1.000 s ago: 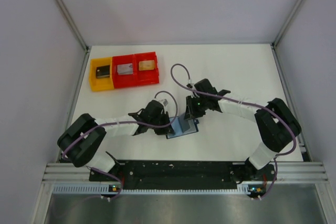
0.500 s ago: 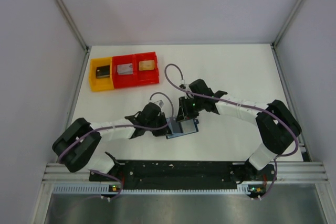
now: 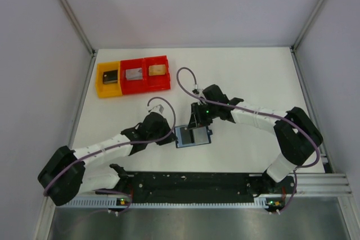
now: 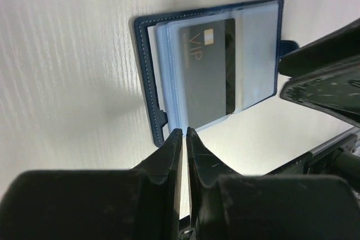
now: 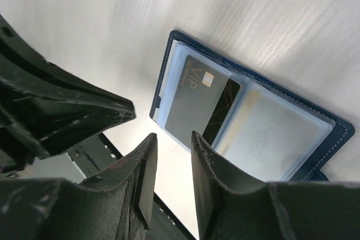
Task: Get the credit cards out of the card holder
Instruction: Remove the credit card from the card holder.
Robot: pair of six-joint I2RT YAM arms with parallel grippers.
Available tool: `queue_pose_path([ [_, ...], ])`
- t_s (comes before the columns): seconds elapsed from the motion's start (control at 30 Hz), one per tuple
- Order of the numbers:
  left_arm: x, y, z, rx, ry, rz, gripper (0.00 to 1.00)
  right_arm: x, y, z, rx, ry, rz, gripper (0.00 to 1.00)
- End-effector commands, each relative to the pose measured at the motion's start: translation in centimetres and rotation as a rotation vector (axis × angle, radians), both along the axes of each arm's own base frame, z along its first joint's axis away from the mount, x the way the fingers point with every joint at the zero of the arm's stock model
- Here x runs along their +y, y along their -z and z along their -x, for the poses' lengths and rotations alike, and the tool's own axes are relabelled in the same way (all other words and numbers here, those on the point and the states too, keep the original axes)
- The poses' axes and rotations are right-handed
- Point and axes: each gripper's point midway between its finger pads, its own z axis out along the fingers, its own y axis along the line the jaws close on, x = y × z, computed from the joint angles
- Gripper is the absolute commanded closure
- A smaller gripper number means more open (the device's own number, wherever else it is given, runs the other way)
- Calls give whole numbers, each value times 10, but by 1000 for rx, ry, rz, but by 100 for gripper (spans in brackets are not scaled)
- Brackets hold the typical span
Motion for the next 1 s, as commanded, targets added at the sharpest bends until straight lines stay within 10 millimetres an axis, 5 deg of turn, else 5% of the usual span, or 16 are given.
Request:
queue_pose_path([
  [0.0,2,-21,-11,-87,-27,15,88,3,3,-13,-52,30,-26,69],
  [0.27,-43,-42,-19,-90,119,130,90,-4,24,-18,7,91,-108,70],
  [0.67,-25,25,-18,61,53,-16,100,-12,51,-12,88,118,-143,70],
  [0.97,-12,48,0,140,9,-32,100,-10,59,-4,129,109,-176,77],
])
